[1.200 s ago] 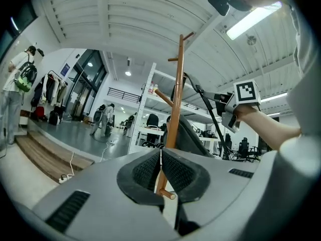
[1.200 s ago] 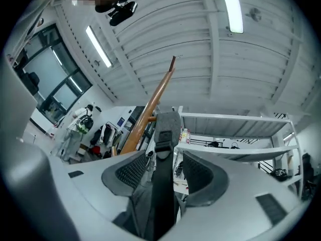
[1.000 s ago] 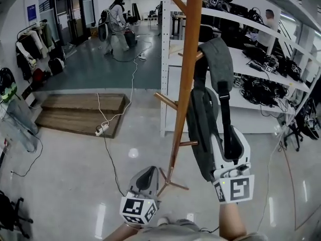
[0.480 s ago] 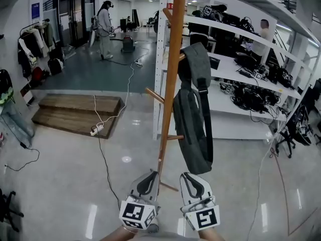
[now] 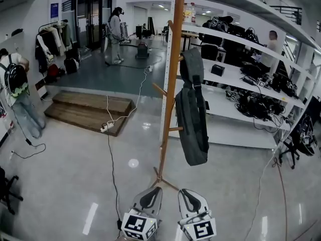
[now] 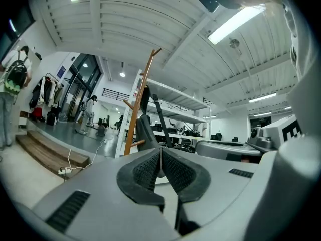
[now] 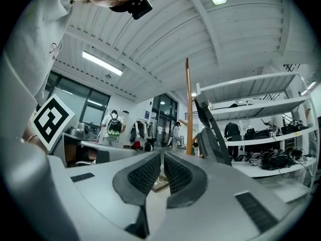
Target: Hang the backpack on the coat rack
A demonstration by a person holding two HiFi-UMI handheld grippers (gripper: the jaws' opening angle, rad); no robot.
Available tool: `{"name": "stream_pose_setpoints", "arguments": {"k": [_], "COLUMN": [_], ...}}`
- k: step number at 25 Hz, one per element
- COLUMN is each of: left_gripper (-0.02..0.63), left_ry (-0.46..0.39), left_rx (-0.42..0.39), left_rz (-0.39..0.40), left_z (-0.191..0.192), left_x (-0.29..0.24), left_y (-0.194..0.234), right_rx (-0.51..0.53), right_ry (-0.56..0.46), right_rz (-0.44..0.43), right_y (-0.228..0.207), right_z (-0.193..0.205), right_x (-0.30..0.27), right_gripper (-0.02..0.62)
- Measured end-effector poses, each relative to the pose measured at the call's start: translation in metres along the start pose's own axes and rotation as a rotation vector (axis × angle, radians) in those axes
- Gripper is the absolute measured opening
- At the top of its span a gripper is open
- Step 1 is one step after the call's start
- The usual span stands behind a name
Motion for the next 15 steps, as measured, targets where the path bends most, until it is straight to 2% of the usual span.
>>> {"name": "stream_pose_setpoints", "arguments": {"k": [8,15], "left_gripper": [0.021,0.021], "left_ry": [-0.026,-0.034], "left_rx": [-0.007,-0.036], "left_rz": [0.011,0.031], "left_z": [-0.011,-0.022], "left_x": [0.025,0.044], "left_y": [-0.022,-0.02], "right_rx": [-0.036,-0.037], "right_ry": [-0.086,-0.078], "right_rz": [-0.028,-0.02], "right_y": [0.022,0.049], "right_z": [-0.023,-0.036], "right_x": [0.027,0.029], "right_gripper": [0.034,0.034]}}
Point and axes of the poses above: the fingertips, and each gripper's own axes: x backward along the fingers, y to its left, z out of its underside, the point moved 7 cm from there along x, backward along the fingers, and after that the axes turned 5 degrees about z, right-handed, at the moved point
